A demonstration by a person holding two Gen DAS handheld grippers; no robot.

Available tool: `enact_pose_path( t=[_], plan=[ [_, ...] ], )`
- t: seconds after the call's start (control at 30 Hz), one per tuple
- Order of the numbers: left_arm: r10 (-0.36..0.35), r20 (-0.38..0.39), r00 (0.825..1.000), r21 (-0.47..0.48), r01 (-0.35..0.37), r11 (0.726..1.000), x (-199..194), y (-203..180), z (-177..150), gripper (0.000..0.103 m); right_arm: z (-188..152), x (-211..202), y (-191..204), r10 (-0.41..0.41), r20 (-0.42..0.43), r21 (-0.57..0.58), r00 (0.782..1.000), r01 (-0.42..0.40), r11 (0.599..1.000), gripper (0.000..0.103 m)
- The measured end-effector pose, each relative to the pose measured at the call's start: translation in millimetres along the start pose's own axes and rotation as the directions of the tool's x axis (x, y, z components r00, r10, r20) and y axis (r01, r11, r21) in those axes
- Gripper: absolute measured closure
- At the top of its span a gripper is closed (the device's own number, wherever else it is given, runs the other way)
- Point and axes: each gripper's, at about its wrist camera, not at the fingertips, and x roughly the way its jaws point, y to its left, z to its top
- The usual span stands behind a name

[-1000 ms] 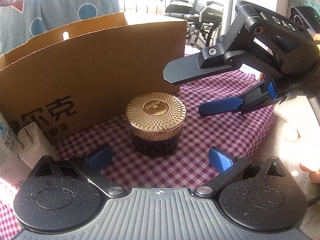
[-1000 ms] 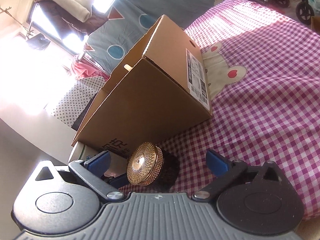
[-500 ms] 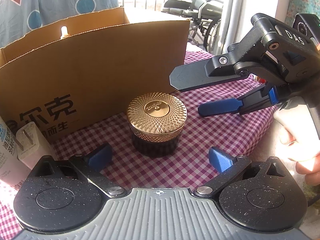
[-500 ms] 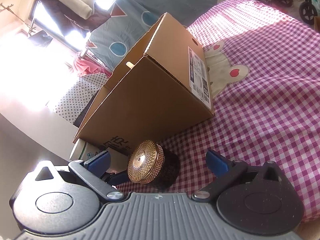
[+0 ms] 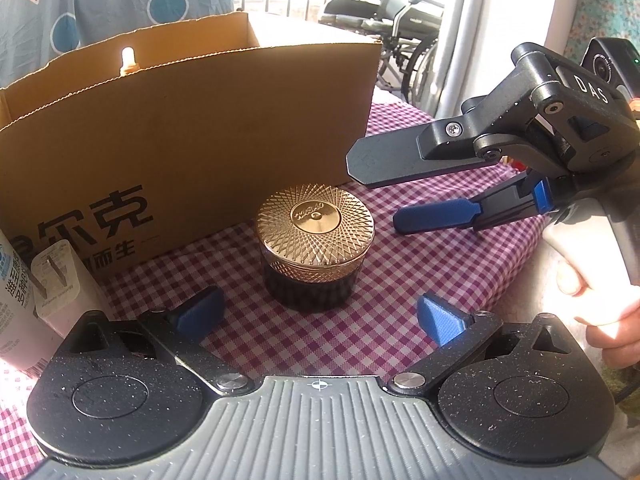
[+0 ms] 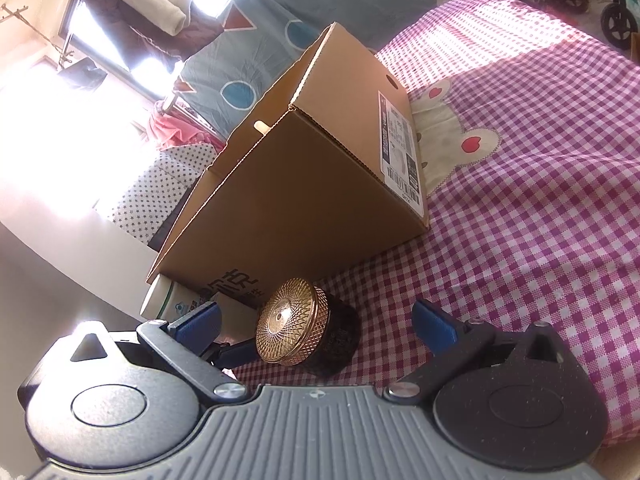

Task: Organize rigid objects
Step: 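Close the right tool around the gold-lidded jar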

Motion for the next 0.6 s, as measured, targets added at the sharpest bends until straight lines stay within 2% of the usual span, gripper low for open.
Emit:
enact_pose_path(
  t=[0.37, 0.6],
  plan=[
    [-0.003, 0.001, 1.000, -0.002, 0.003, 1.000, -3, -1, -2, 0.001, 0, 1, 0, -0.004, 0.003, 0.009, 1.000, 0.004, 1.000, 0.000],
    [-0.002, 0.014, 1.000, -0.007, 0.002, 1.000, -9, -1, -2, 0.004, -5, -3, 11, -0.063, 0.024, -0.044, 0.998, 0.064, 0.997, 0.001]
  ],
)
